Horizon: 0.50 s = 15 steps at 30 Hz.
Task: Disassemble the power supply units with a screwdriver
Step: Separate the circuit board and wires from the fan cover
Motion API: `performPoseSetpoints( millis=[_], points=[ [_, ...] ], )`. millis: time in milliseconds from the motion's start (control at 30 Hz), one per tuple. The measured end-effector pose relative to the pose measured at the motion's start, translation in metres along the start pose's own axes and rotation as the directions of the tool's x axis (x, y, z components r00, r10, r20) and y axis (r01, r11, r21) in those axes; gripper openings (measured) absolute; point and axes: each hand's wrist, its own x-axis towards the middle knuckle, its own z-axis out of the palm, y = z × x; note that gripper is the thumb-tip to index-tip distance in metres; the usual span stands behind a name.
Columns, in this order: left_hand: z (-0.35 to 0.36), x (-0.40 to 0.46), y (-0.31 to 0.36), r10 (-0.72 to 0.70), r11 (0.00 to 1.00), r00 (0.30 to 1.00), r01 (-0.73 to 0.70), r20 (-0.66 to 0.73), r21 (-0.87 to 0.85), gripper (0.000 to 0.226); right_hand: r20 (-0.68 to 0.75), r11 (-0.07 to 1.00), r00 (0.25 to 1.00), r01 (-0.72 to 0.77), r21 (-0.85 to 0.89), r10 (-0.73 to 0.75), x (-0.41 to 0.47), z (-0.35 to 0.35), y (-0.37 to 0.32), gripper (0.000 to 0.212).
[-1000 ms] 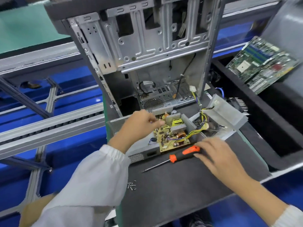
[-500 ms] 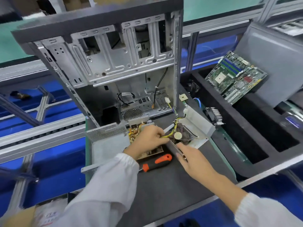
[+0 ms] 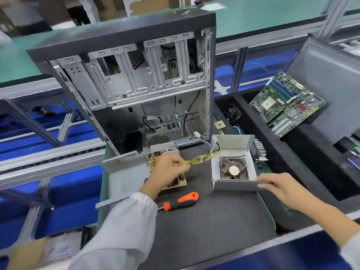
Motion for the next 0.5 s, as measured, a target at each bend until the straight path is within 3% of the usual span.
performPoseSetpoints(
  millis=[100, 167, 267, 367, 500],
  points=[
    [0.014, -0.005, -0.008, 0.006, 0.973, 0.993, -0.033, 0.116, 0.227, 0.010, -0.023, 1.000, 1.000, 0.004, -0.005, -0.004, -0.010, 0.001, 0.005, 0.014],
    [0.022, -0.009, -0.014, 0.022, 0.940, 0.989, -0.071, 0.149, 0.334, 0.014, -0.088, 1.000, 0.996, 0.005, -0.005, -0.005, -0.019, 0.003, 0.008, 0.020],
    [0.028, -0.010, -0.016, -0.004, 0.913, 0.986, -0.064, 0.165, 0.402, 0.024, -0.206, 0.999, 0.979, 0.005, 0.033, 0.002, -0.034, 0.007, 0.008, 0.010],
    [0.030, -0.003, -0.013, -0.022, 0.935, 0.998, 0.000, 0.057, 0.355, 0.027, -0.318, 0.999, 0.947, -0.042, 0.022, 0.047, -0.046, 0.015, 0.002, 0.014],
    [0.038, 0.007, -0.015, -0.058, 0.985, 0.983, 0.085, -0.174, 0.152, 0.039, -0.405, 1.000, 0.914, -0.029, 0.007, 0.029, -0.069, 0.034, -0.015, 0.023]
  ],
)
